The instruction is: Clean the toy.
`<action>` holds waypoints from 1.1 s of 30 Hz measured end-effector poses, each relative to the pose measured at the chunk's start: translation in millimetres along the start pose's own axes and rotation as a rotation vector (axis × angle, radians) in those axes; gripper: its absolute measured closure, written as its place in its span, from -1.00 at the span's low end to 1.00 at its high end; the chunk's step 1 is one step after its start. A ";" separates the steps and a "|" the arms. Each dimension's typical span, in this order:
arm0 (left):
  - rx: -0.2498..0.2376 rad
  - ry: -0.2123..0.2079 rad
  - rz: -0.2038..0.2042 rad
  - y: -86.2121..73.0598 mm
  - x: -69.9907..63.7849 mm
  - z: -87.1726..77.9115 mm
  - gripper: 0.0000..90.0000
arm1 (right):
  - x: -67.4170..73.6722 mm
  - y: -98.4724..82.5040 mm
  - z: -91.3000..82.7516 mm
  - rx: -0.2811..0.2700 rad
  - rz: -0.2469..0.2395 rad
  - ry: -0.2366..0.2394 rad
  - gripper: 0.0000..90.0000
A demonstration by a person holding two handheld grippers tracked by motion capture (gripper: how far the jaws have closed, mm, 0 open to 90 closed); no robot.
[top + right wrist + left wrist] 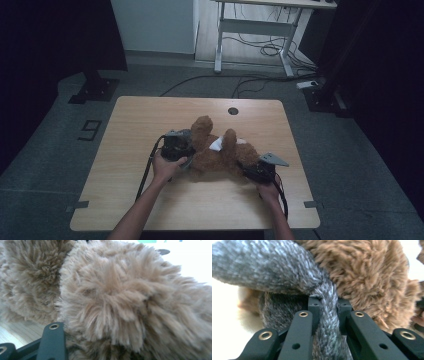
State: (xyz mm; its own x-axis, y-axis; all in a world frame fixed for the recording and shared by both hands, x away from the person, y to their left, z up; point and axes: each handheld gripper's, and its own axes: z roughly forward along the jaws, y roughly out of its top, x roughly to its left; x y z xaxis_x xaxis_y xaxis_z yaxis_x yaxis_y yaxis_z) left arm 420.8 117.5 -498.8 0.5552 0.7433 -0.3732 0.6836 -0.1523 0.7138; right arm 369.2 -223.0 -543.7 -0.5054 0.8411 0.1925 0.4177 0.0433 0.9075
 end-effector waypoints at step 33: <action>0.021 0.214 0.055 6.9 33.9 26.0 0.72 | 1.8 2.8 0.7 0.013 -0.014 0.000 -0.15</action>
State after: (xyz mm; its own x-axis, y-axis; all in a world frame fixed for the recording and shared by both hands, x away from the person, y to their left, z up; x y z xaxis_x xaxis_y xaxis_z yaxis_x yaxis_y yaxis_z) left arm 456.7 124.7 -522.0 0.4800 0.8547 -0.1979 0.6660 -0.2081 0.7163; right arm 370.0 -221.0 -541.1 -0.5110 0.8406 0.1797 0.4206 0.0622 0.9051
